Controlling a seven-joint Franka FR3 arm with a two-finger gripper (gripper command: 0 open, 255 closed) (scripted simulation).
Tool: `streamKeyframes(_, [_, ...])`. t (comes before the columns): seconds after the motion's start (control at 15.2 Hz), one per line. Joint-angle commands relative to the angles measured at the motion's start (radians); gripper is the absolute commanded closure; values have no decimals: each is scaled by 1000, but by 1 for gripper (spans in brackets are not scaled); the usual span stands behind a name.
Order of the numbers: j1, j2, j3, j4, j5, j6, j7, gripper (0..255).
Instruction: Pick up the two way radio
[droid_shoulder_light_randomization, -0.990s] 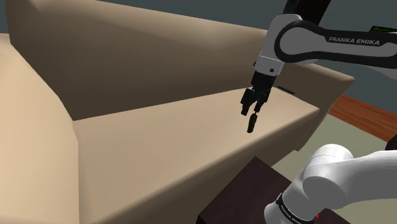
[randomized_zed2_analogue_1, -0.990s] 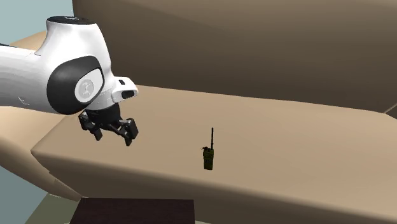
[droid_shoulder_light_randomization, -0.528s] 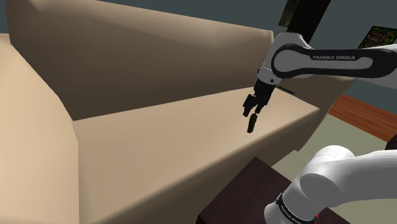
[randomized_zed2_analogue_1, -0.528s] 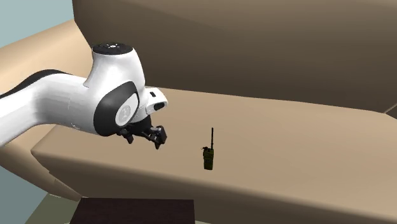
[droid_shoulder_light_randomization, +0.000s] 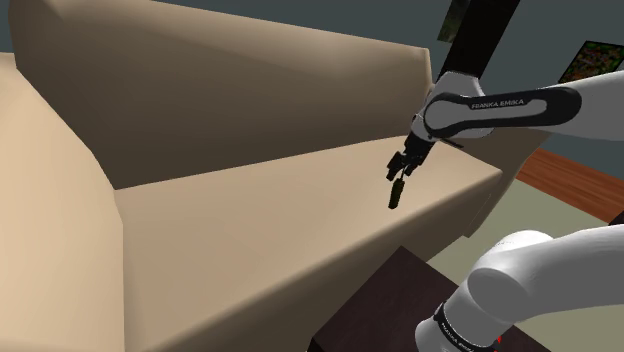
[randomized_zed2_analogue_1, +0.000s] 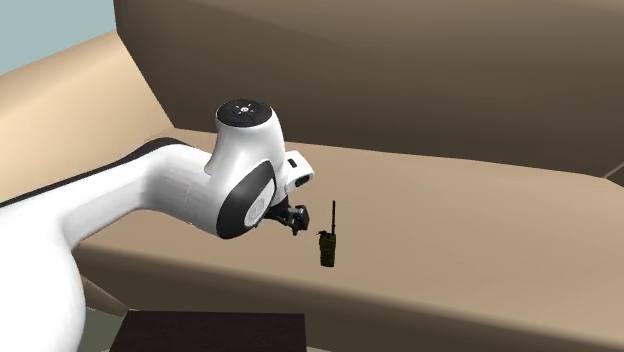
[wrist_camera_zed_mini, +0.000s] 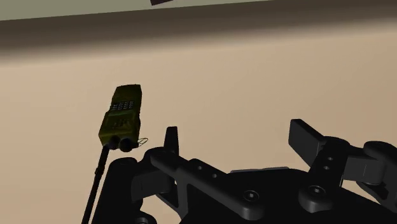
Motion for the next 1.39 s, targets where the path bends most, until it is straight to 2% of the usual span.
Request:
streamKeyframes(0.0, [-13, 38, -33, -4, -14, 77, -26, 0])
streamKeyframes(0.26, [-23, 140, -115, 19, -19, 221, -96, 0])
streamKeyframes(0.53, [-11, 245, -199, 57, 15, 346, -177, 0])
streamKeyframes(1.12, [15, 323, -235, 9, 53, 469, -215, 0])
streamKeyframes(1.19, [16, 325, -237, 9, 55, 471, -217, 255])
streamKeyframes(1.32, [16, 326, -237, 9, 55, 471, -217, 255])
